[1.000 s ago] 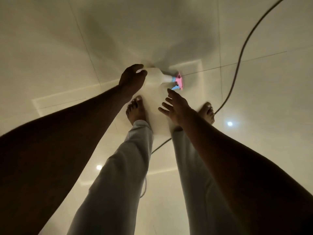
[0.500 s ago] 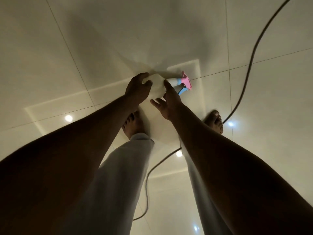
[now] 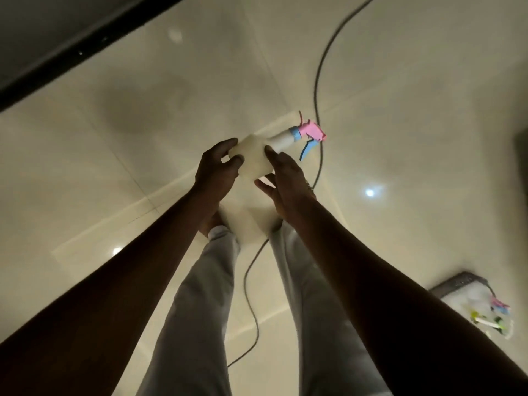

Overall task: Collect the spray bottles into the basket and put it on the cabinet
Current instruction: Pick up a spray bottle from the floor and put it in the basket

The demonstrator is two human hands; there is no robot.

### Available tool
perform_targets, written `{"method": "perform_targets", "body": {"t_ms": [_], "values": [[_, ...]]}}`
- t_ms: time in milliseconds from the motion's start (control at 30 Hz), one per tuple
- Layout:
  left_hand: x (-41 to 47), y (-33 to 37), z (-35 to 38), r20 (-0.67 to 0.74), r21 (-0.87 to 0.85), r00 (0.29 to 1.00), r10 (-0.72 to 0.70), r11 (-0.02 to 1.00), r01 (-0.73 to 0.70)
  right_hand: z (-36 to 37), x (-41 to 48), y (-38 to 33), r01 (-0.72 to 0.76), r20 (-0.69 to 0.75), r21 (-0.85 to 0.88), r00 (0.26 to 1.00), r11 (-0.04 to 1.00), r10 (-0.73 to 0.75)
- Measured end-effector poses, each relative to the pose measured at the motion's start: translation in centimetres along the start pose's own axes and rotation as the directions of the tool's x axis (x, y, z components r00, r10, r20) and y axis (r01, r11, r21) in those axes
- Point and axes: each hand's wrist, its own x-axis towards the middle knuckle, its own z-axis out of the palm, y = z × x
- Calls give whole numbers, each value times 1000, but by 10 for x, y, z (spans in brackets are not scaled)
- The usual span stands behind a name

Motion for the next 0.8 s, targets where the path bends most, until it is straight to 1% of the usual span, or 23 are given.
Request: {"method": "perform_targets", "body": {"t_ms": [167,267,333,467,667,800], "values": [[-86,78,1,54,4,995,78,997,-78,-19,-106,-60,145,8,14,989,989,-145],[-132,116,2,100,87,986,137,985,-146,-38,-160,-83,219,21,47,975,975,-220],[-159,138,6,120,150,978,170,971,-188,-53,-188,-93,246,28,97,968,964,-249],[-209,186,32,178,222,963,204,945,-241,-95,-243,-113,304,10,193,950,933,-311],[-264,244,120,316,271,915,249,901,-339,-180,-295,-140,417,-109,308,908,855,-404],[-292,267,193,393,318,882,260,862,-396,-247,-317,-151,472,-204,382,882,794,-426]]}}
